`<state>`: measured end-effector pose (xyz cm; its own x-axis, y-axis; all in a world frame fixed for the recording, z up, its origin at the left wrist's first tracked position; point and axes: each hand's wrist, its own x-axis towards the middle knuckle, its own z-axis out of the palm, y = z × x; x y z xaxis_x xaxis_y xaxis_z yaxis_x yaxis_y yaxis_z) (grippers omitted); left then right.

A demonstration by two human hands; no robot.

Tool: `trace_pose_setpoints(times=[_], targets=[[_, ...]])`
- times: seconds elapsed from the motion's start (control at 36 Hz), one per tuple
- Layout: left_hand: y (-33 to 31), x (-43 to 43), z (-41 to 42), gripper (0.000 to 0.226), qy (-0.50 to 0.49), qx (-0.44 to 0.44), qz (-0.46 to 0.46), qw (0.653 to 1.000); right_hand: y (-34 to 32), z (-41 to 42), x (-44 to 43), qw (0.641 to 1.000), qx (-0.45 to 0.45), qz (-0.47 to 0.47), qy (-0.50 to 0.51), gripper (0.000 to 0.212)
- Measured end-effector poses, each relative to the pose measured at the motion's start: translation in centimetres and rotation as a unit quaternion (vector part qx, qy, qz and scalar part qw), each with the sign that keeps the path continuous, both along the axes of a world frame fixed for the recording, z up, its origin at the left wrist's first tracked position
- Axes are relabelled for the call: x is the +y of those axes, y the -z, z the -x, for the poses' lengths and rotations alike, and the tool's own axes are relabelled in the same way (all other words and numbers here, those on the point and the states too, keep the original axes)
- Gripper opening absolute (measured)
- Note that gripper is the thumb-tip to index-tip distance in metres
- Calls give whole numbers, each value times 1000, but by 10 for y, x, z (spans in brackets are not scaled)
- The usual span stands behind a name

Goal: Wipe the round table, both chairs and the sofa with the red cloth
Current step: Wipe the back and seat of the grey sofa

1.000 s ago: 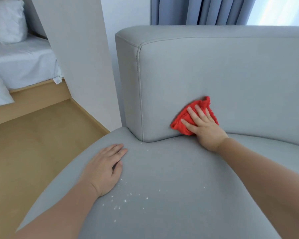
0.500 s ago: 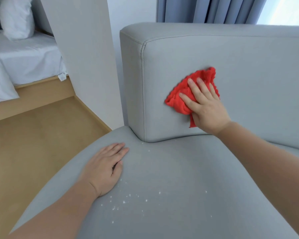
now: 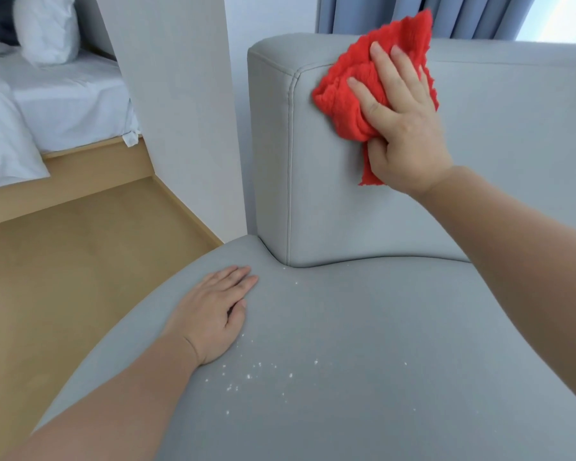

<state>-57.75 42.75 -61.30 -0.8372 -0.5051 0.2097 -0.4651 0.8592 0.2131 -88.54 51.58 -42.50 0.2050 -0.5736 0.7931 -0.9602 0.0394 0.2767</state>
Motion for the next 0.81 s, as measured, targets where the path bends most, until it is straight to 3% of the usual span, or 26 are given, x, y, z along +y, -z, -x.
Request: trace_pose_setpoints(times=[0.14, 0.25, 0.44, 0.58, 0.81], targets=[[0, 1, 0, 56, 1, 1, -7, 1000, 22, -3, -7, 999, -21, 44, -9, 58], [-1, 0, 0, 55, 3, 3, -8, 1000, 41, -1, -6, 999, 5, 24, -23, 56], [-2, 1, 0, 57, 4, 6, -8, 1000, 115, -1, 8, 992, 42, -118, -5, 86], [-1, 1, 0, 58, -1, 10, -5, 1000, 159, -5, 20, 968, 61, -245, -10, 66], [1, -3, 0, 58, 5, 6, -13, 1000, 130, -9, 43, 935, 41, -351, -23, 76]])
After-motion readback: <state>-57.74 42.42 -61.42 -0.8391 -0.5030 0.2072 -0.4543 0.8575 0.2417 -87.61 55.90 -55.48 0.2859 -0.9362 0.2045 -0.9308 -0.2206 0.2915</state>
